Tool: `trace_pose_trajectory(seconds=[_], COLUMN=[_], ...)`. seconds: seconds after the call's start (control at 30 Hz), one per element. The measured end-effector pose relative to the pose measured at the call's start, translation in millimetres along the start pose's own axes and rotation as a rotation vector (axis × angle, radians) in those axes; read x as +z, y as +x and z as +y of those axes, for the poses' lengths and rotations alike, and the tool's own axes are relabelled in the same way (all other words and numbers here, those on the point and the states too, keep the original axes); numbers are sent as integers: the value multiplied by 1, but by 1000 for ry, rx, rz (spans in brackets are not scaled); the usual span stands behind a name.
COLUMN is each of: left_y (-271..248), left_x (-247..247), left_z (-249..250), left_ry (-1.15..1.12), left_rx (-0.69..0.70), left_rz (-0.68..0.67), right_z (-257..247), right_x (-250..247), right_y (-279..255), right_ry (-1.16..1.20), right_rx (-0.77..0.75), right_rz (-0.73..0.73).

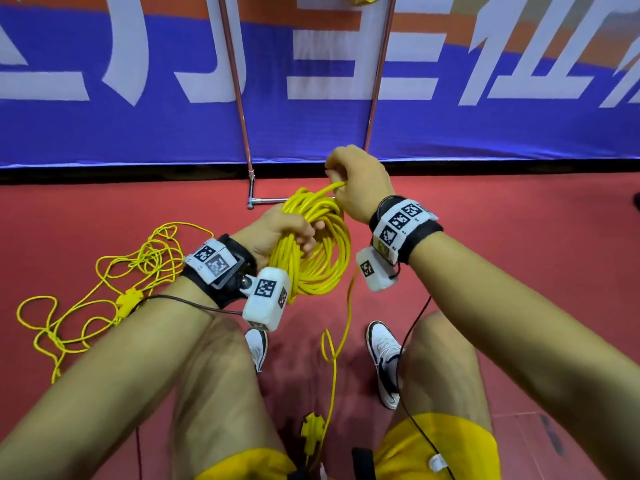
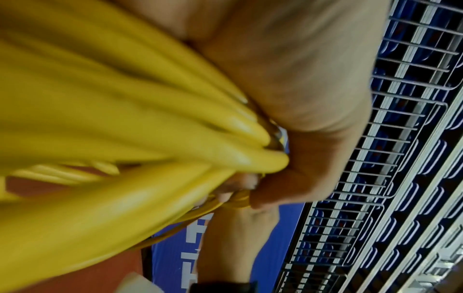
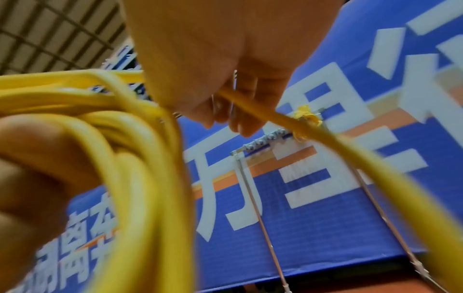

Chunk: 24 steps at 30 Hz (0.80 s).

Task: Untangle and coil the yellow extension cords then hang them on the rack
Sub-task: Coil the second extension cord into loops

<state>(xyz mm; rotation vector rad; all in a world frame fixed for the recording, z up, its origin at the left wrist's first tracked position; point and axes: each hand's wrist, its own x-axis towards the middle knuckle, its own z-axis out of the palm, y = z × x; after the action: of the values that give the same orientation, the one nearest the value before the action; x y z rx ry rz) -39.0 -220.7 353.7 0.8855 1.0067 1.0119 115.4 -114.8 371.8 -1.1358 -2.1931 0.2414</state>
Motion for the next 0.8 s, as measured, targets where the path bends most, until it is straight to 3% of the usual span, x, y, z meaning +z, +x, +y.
trace_pose_trajectory(seconds=[0.13, 0.27, 0.33, 0.43, 0.63, 0.8], left_y=[-6, -5, 0, 8, 15, 29], left_x=[-10, -11, -7, -1, -2, -28], left_z=[9, 24, 29, 36, 54, 57], left_ry=[-151, -274, -356, -507, -613, -559], left_rx=[15, 35, 83, 150, 349, 461], left_rz=[-37, -96, -94, -74, 193, 411], right_z=[33, 46, 38, 23, 13, 23], right_x=[9, 29, 37, 49, 78, 74], right_y=[-1, -13, -19, -33, -69, -82], right_ry=[-62, 162, 284, 346, 592, 510], right_rx=[132, 330, 313, 303, 557, 465], right_rz=[-217, -175, -189, -359, -483, -517])
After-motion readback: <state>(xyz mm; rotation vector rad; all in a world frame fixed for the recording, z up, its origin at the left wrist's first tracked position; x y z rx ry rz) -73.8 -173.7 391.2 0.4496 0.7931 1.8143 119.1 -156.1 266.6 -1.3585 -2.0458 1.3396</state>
